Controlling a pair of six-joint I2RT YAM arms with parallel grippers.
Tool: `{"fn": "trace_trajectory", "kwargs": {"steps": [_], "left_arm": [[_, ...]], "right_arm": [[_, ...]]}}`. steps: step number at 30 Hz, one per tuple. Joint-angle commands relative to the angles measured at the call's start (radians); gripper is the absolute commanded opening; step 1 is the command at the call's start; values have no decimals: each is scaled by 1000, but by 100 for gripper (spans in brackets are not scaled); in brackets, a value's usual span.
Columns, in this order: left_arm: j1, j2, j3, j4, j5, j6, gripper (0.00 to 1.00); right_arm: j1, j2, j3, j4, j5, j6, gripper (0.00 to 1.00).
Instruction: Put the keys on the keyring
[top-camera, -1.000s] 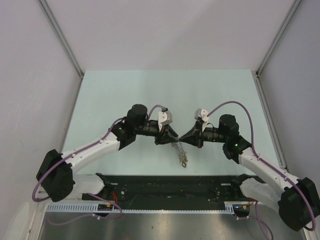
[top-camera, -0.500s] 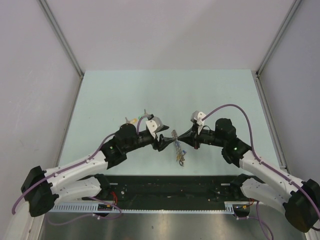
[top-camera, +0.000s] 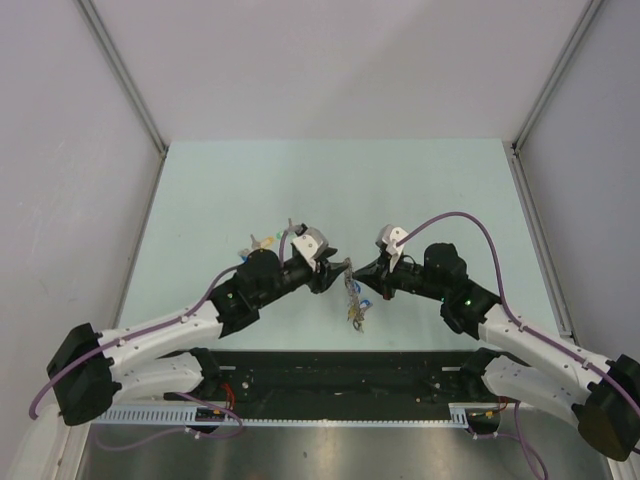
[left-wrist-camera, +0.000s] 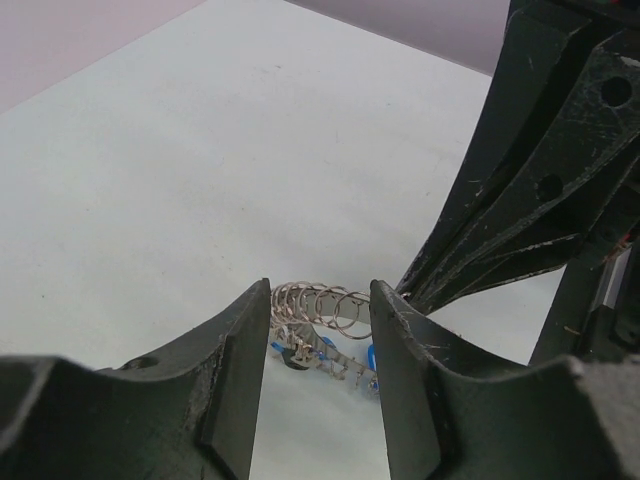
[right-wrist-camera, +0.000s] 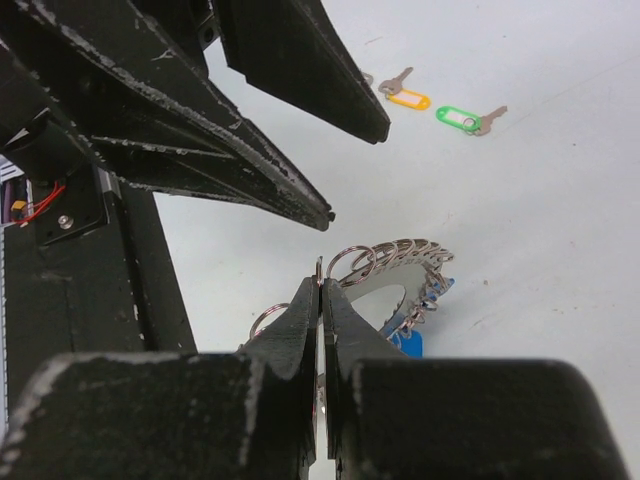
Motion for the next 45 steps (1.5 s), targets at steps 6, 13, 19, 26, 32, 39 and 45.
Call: {"fn": "trace_trajectory", "kwargs": {"steps": [6,13,19,26,32,39,45], "left_arm": [[-30,10,-16,45,-23,-23,49],[-43,39,-16,59,-31,-32,47],[-48,71,-4,56,-31,-41,40],[-54,82,-4,36,-69,-46,37],[-56,86,-19,45,-75,-69,39],[-56,108,-10,82,-49,-95,43],[-57,114,-23,145,-46,-138,43]], "right_arm": [[17,-34,57,41,72,-7,0],[24,-34,56,38,81,-5,0],[34,-39,56,35,96,-1,0],[40,-39,56,35,133,10,0],[43,-43,48,52,167,30,0],[50,-28,45,67,147,42,0],[50,-13,37,92,110,67,0]]}}
